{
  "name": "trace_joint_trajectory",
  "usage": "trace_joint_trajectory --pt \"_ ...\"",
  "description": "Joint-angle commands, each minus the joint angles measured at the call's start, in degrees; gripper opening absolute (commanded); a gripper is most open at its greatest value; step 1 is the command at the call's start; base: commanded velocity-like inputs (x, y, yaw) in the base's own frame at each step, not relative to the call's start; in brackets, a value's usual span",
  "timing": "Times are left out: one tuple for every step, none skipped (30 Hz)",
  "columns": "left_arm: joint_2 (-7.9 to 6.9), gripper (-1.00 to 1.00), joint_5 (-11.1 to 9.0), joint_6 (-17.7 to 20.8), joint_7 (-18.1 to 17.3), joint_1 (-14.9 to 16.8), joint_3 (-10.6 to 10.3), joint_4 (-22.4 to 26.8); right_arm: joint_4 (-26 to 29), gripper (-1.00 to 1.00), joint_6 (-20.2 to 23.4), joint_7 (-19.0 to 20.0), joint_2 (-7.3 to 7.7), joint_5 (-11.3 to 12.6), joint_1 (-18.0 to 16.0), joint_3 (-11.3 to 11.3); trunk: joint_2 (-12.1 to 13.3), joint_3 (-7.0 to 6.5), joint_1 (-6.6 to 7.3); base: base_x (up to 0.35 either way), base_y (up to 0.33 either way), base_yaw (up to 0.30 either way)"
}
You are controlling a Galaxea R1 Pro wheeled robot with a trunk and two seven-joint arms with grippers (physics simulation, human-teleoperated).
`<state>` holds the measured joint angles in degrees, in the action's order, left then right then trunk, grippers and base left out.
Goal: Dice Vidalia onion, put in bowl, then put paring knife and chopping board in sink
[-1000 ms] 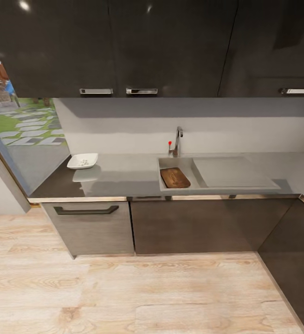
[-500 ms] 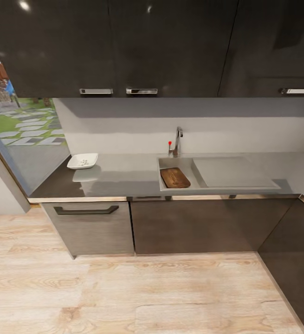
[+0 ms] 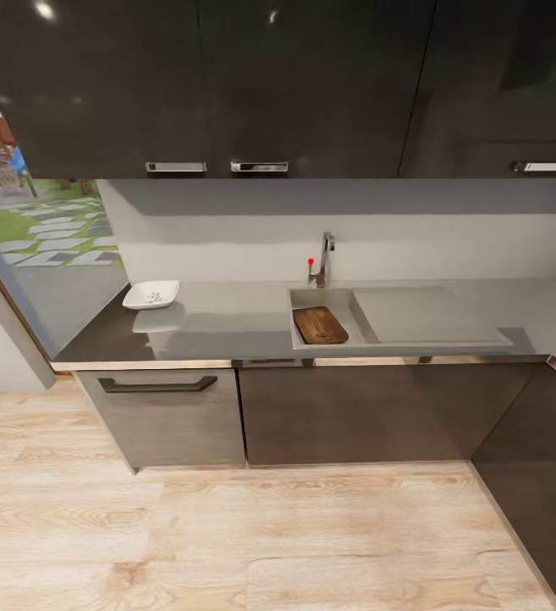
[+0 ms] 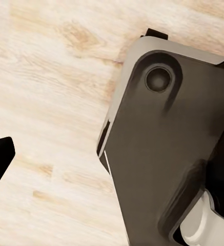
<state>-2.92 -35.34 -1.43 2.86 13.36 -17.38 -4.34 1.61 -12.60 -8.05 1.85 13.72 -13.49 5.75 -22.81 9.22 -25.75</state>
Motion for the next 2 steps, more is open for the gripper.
trace_joint_trajectory --pt "0.03 1.0 -0.34 -0.15 0.02 0.08 -0.46 -0.14 -0.03 1.0 -0.25 -0.12 0.0 0.54 -0.04 0.49 -0.11 0.11 -0.03 0.0 0.0 0.0" --pt "0.03 1.0 -0.34 -0.15 0.01 0.08 -0.46 -0.14 -0.03 1.0 -0.31 -0.12 0.0 0.53 -0.04 0.49 -0.11 0.11 -0.03 0.0 0.0 0.0"
